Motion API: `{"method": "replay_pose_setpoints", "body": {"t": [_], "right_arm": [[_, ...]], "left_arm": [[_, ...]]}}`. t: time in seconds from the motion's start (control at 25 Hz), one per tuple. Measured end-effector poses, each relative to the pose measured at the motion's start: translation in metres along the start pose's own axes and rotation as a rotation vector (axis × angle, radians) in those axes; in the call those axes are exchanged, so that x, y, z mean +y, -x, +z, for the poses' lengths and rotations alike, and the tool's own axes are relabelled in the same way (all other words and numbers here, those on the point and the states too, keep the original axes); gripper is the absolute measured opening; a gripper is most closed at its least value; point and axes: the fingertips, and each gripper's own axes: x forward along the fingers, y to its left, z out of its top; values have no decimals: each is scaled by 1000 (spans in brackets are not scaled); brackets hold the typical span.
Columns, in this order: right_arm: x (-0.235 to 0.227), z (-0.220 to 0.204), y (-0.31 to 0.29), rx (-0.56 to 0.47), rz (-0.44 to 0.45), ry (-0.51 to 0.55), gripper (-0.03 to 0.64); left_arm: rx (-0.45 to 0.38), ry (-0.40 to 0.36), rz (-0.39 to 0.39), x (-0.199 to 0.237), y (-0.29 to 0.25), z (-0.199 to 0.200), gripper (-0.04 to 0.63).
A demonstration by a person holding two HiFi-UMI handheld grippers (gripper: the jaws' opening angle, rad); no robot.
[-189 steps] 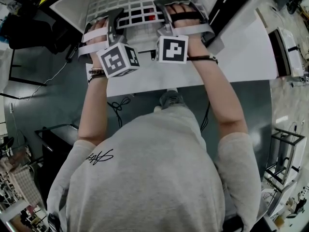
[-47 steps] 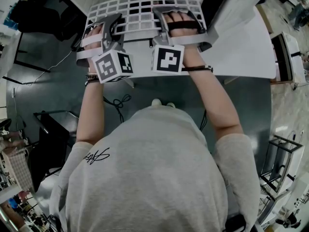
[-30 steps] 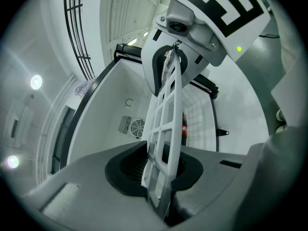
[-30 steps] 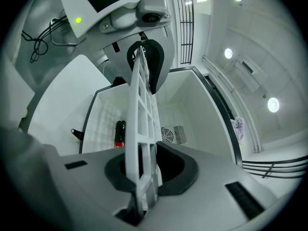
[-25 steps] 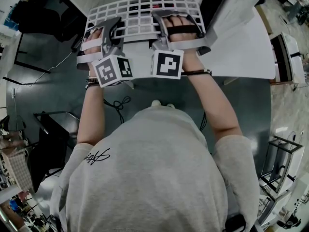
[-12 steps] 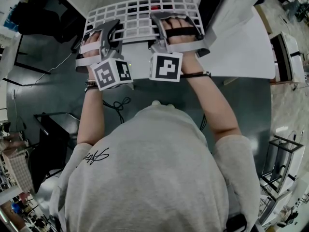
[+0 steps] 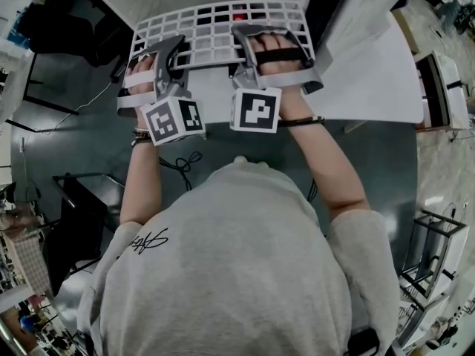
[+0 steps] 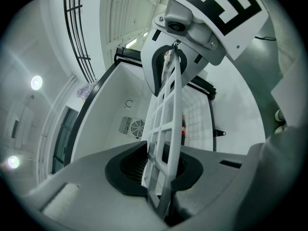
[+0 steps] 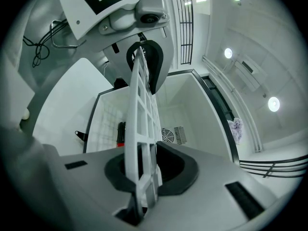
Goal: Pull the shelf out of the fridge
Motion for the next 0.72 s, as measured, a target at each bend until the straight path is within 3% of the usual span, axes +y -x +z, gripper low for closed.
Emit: {"method": "replay_pose_setpoints", "body": {"t": [0.36,0.72], "right_arm": [[15,0,8,-9,30,-18,49],[36,2,8,-15,72,-24,51]], "left_arm": [[12,-45,-5,-13,7,0,54],[26,-32,-36,-32,9,-8,52]]}}
